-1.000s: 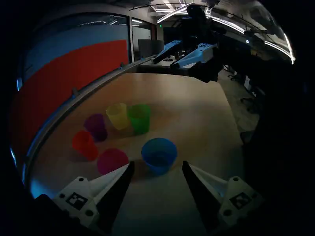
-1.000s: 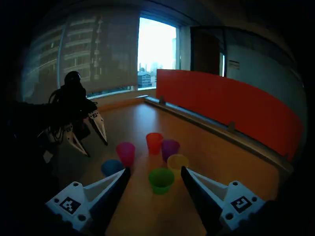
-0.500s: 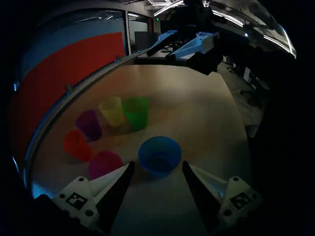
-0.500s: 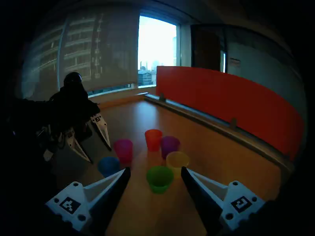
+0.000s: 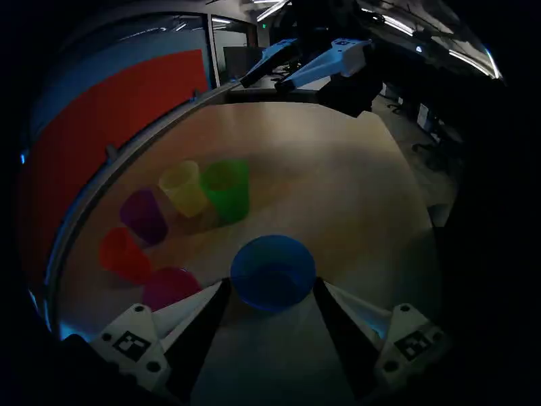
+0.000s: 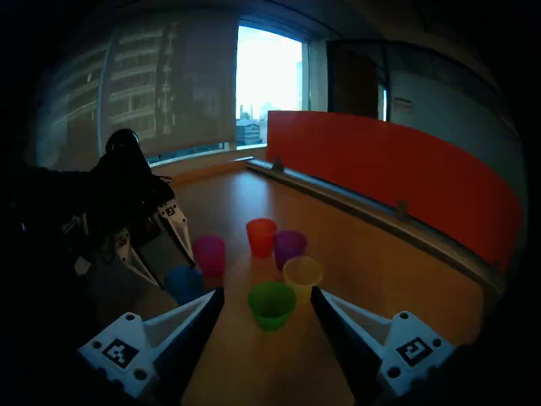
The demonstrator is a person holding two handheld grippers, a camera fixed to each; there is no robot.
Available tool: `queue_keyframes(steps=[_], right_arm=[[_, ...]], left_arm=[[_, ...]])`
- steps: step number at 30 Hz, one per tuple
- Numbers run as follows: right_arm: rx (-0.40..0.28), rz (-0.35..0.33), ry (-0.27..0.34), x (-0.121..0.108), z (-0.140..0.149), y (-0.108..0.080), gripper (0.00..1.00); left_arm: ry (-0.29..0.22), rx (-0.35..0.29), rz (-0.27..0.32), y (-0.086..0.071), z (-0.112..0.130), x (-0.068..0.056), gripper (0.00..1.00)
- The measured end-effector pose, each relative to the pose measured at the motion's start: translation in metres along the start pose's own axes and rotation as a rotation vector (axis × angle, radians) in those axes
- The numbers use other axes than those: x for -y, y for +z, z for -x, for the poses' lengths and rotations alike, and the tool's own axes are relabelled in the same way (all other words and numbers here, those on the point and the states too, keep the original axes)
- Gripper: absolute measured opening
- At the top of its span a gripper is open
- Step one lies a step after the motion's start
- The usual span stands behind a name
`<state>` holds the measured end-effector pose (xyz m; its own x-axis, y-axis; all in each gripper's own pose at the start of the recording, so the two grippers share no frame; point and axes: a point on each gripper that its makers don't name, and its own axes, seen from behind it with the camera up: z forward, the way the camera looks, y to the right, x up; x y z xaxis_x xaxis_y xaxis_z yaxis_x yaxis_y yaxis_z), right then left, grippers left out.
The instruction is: Pour water
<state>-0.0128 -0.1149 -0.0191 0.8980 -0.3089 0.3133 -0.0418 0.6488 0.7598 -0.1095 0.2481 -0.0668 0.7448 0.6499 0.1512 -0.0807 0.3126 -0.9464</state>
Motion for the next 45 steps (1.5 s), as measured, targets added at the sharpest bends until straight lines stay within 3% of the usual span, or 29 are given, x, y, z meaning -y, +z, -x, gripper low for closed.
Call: queue_keyframes(steps=[28, 45], right_arm=[[0.001, 0.005, 0.002, -0.004, 0.004, -0.001, 0.99], [0.008, 0.006, 0.008, -0.004, 0.008, -0.001, 0.99]], left_arm=[[-0.019, -0.017, 0.003, 0.033, -0.005, 0.002, 0.89], [-0.029, -0.045, 0.013, 0.024, -0.009, -0.004, 0.88]])
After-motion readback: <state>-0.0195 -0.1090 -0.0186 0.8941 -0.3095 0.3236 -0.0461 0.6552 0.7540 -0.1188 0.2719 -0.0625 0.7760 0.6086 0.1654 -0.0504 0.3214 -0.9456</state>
